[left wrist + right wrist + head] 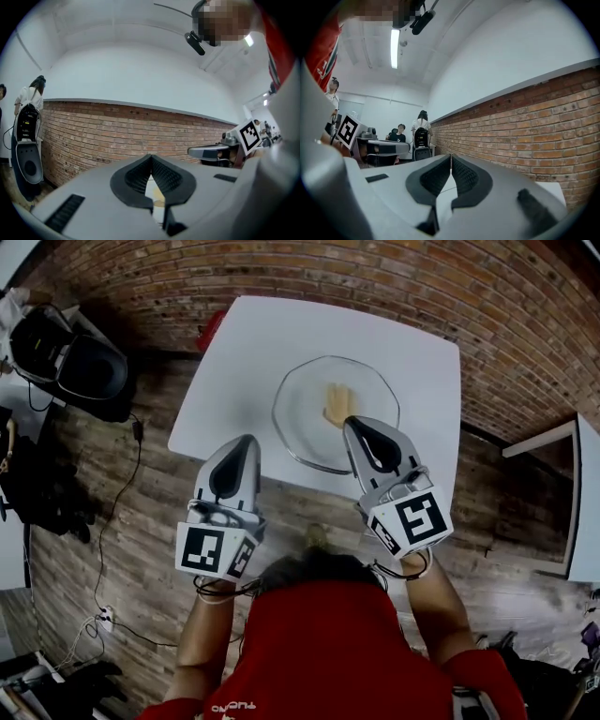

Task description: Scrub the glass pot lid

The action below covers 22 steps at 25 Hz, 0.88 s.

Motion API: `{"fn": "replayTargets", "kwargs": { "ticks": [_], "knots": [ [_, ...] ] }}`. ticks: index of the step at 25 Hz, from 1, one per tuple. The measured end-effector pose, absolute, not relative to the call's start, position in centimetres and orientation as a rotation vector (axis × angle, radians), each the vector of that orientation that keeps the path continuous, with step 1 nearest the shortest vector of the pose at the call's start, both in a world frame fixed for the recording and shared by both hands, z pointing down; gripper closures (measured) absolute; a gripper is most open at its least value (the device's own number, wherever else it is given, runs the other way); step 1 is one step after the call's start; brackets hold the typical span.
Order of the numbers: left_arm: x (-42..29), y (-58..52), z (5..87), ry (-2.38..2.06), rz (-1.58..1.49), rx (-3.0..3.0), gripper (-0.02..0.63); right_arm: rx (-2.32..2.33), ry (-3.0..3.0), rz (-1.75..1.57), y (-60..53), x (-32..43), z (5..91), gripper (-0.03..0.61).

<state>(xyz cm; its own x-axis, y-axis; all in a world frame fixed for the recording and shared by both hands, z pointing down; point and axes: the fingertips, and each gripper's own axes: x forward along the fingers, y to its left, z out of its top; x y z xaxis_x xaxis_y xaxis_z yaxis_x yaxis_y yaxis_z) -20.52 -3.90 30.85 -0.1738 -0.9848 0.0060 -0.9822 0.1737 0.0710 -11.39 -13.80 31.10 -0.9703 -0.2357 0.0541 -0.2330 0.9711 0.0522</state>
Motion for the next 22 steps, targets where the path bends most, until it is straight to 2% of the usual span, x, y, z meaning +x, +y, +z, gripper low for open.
{"fn": "replayTargets", "kwargs": {
  "ticks": [22],
  "knots": [
    [-29.7, -15.5, 36.5, -2.037, 0.057, 2.212, 0.597, 0.827, -2.811, -0.001, -21.9, -18.8, 36.2, 0.548]
  ]
}}
